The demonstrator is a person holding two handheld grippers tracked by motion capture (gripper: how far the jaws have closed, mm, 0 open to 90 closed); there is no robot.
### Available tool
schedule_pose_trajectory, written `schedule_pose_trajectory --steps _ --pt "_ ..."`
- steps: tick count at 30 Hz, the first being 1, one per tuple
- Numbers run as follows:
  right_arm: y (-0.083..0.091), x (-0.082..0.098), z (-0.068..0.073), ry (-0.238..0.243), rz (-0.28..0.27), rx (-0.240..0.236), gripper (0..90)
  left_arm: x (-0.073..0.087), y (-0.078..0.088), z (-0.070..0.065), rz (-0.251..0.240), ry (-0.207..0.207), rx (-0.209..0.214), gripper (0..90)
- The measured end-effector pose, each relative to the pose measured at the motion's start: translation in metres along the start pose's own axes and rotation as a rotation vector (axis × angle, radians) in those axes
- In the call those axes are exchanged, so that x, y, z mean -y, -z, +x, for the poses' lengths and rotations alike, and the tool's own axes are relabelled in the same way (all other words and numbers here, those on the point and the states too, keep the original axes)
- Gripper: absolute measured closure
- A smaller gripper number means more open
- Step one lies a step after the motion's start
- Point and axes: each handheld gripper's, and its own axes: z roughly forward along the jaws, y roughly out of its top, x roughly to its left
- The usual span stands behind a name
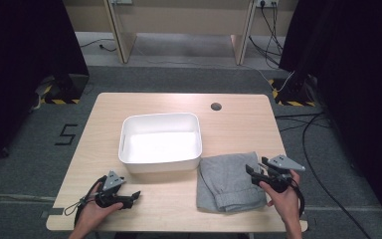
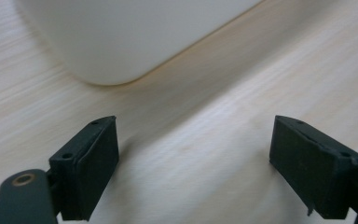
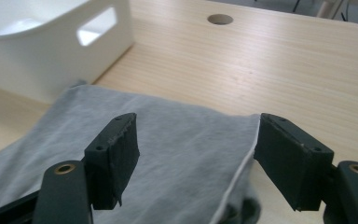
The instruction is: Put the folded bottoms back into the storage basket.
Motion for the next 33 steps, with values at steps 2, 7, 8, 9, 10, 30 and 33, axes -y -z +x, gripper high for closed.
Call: schedule_pose_trajectory --steps 2,7,8,9,10,30,33 --pt "-0.008 -0.001 -0.006 -0.011 0.008 -0.003 30.0 0.0 0.0 -0.005 -0.003 -0.007 0.012 15.3" --pt "-0.033 -0.007 -0.017 -0.021 0.053 -0.016 26.4 -0.008 -0.01 -0.046 -0.016 -0.074 0.1 15.2" --pt "-0.033 -0.007 -0.017 -0.021 0.053 -0.016 26.4 -0.008 -0.01 -0.046 -0.016 -0.074 0.1 15.3" --pt "-0.041 -0.011 -0.02 -0.012 0.07 -0.019 23.8 -0.013 -0.015 -0.06 -0.022 -0.1 0.135 15.4" --pt "-0.041 -0.011 -0.02 -0.012 0.07 -0.019 23.8 -0.013 -0.015 -0.06 -0.022 -0.1 0.135 15.3" --pt "-0.079 -0.002 -0.061 -0.086 0.25 -0.254 43.9 -0.067 -0.081 -0.146 0.004 -0.259 0.33 15.1" --pt "-0.06 0.009 -0.049 -0.079 0.245 -0.235 42.8 -0.065 -0.081 -0.152 0.022 -0.272 0.347 15.1"
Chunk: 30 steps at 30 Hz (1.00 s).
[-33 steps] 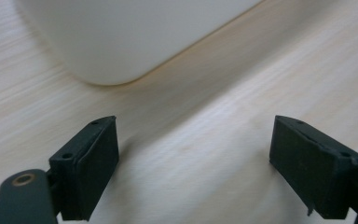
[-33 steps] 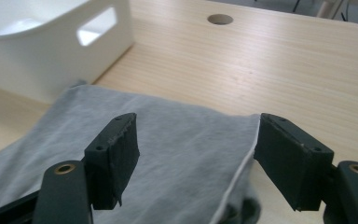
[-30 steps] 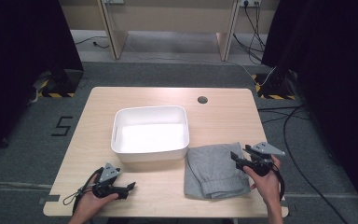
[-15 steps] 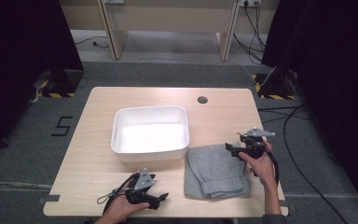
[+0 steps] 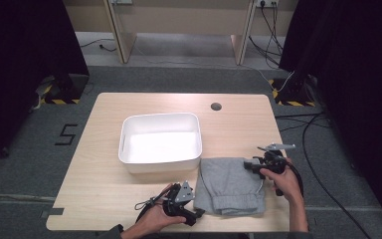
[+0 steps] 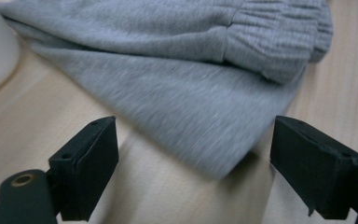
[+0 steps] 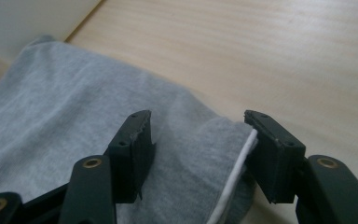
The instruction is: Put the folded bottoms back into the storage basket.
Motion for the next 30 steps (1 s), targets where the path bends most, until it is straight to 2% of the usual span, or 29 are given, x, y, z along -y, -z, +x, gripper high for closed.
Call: schedule_pose_trajectory --steps 2,4,7,8,11,12,14,15,16,18,21,22,26,30 --pt "0.003 0.004 0.003 -0.005 0.002 0.001 42.1 0.0 0.0 -0.002 -0.003 0.002 -0.001 15.1" --pt "0.011 0.017 0.015 -0.021 -0.012 0.02 37.5 0.001 0.0 -0.008 -0.003 -0.005 0.022 14.7" --pt "0.014 0.02 0.02 -0.013 -0.005 0.04 33.9 0.001 0.0 -0.013 -0.003 -0.023 0.03 14.6" --pt "0.018 0.022 0.022 0.018 -0.018 0.067 28.9 0.001 0.0 -0.015 -0.009 -0.021 0.03 14.6" --pt "0.018 0.02 0.016 0.006 -0.035 0.076 25.4 -0.002 -0.004 -0.016 -0.003 -0.022 0.031 14.6" --pt "0.016 0.018 0.008 -0.032 -0.062 0.063 24.9 -0.005 -0.007 -0.015 -0.003 -0.005 0.033 14.6" --pt "0.011 0.018 0.004 -0.048 -0.041 0.028 28.0 -0.01 -0.01 -0.016 0.001 -0.002 0.036 14.6" --pt "0.011 0.018 0.004 -0.048 -0.041 0.028 28.0 -0.01 -0.01 -0.016 0.001 -0.002 0.036 14.6" --pt "0.004 0.021 0.006 -0.03 -0.032 -0.018 36.3 -0.013 -0.014 -0.018 0.0 -0.008 0.028 14.1" --pt "0.003 0.022 0.008 -0.024 -0.032 -0.025 37.3 -0.014 -0.016 -0.019 -0.013 0.005 0.034 13.9" --pt "0.006 0.025 0.012 -0.027 -0.026 -0.026 40.4 -0.016 -0.019 -0.018 -0.022 0.023 0.041 12.0" --pt "0.008 0.027 0.014 -0.045 -0.036 -0.022 41.8 -0.017 -0.02 -0.019 -0.025 0.023 0.036 11.4" --pt "0.012 0.03 0.021 -0.032 -0.023 -0.002 43.4 -0.019 -0.019 -0.02 -0.034 0.012 0.04 11.6" --pt "0.014 0.032 0.028 -0.042 -0.024 0.022 46.0 -0.018 -0.021 -0.023 -0.028 -0.03 0.027 14.6"
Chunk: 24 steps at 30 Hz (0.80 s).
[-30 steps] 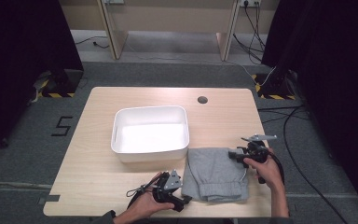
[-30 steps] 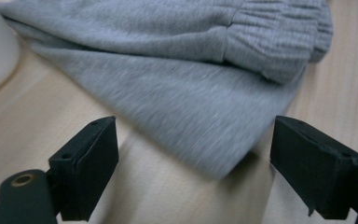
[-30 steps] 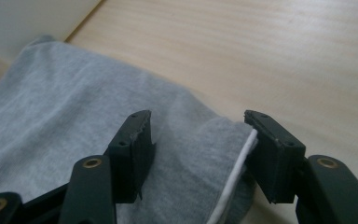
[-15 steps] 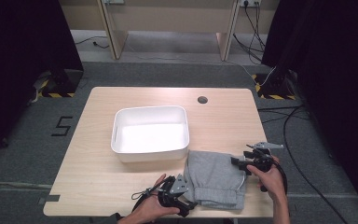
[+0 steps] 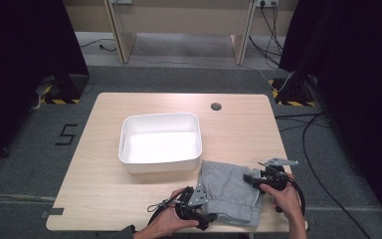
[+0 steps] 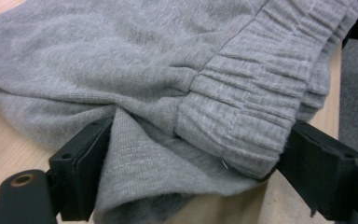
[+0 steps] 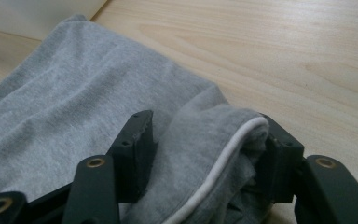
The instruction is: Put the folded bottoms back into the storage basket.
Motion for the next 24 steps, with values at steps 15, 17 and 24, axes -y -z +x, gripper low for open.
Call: schedule_pose_trajectory --steps 15,17,24 --pt "0.001 0.008 0.004 -0.045 -0.035 -0.005 48.1 -0.001 0.002 0.003 -0.022 0.005 0.019 43.0" --pt "0.001 0.008 0.005 -0.037 -0.035 -0.003 50.3 0.0 0.003 0.004 -0.029 -0.002 0.021 49.6" --pt "0.005 0.01 0.01 -0.01 -0.055 0.01 64.3 0.001 0.005 0.006 -0.047 -0.027 0.033 65.8"
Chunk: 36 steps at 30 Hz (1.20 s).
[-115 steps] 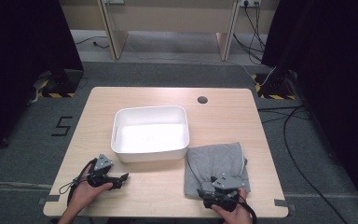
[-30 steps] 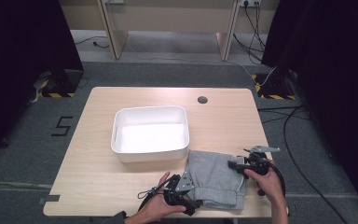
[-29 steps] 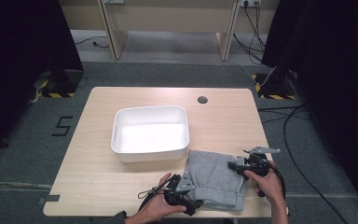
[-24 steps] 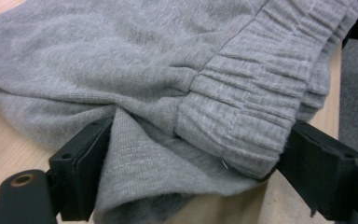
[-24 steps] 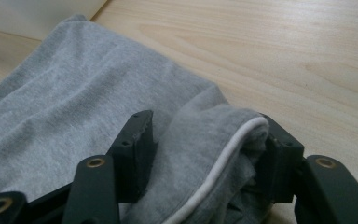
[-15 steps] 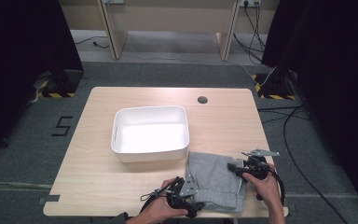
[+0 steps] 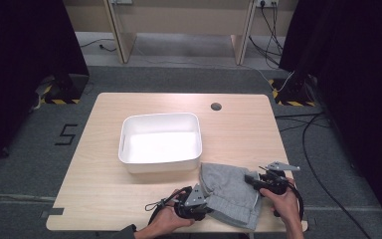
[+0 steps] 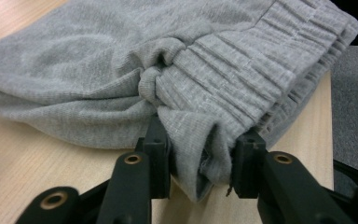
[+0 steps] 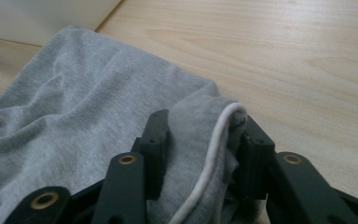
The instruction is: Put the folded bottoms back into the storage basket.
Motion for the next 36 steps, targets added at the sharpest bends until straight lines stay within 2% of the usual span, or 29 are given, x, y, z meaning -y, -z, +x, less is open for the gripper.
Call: schedule_pose_trajectory --steps 6,7,13,21,29,30,36 --pt "0.003 0.0 0.001 -0.001 -0.024 0.0 66.5 -0.001 0.001 0.001 -0.023 0.006 0.01 67.8" --pt "0.007 -0.002 0.002 -0.002 -0.042 -0.006 67.0 -0.002 0.002 0.001 -0.021 0.003 0.009 68.3" --pt "0.021 -0.007 0.007 0.027 -0.07 0.006 67.6 -0.008 0.007 -0.002 -0.042 -0.007 0.014 68.7" --pt "0.04 -0.016 0.016 0.049 -0.132 0.027 68.0 -0.024 0.016 -0.002 -0.081 -0.012 0.026 68.9" --pt "0.051 -0.024 0.02 0.059 -0.172 0.03 68.2 -0.037 0.025 0.0 -0.118 0.009 0.037 69.0" --pt "0.055 -0.028 0.022 0.06 -0.186 0.035 68.2 -0.043 0.028 0.001 -0.124 0.011 0.046 69.0" --pt "0.064 -0.035 0.025 0.062 -0.215 0.044 68.2 -0.056 0.037 0.004 -0.146 0.004 0.038 69.0"
